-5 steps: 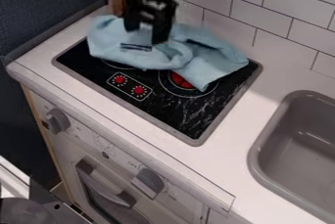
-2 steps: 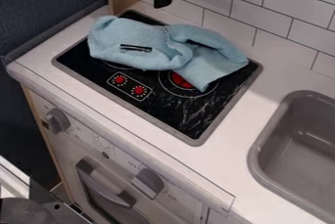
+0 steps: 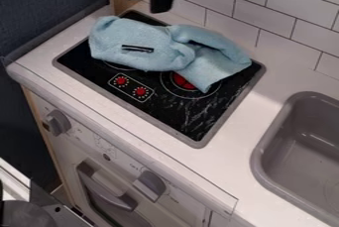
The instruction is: Move the cloth from bottom right to top left
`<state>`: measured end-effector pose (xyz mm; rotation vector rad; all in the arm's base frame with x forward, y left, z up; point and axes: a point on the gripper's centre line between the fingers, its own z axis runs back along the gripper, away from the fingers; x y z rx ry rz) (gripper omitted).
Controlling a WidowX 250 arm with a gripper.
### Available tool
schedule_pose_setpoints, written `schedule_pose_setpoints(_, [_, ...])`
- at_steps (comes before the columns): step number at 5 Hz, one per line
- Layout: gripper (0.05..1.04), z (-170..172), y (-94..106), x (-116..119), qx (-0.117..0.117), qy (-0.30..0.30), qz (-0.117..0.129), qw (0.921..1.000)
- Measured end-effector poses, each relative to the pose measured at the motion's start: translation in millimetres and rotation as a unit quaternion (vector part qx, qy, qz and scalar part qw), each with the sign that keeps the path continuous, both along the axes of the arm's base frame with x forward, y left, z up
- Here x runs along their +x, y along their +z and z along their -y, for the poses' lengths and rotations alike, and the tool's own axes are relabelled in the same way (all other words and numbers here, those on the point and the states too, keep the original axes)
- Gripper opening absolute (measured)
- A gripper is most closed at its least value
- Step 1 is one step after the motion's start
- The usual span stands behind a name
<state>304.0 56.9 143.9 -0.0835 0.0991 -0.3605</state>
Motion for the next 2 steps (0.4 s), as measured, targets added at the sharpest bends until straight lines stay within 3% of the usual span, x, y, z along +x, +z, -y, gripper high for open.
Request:
schedule_pose_setpoints(1, [0.999,38.9,6.8,-15.1,-0.006,-0.012,-0.006,0.9999])
schedule_pose_setpoints(2, [0.999,66.9,8.7,-40.1,-0.046,0.055,0.024,0.9971])
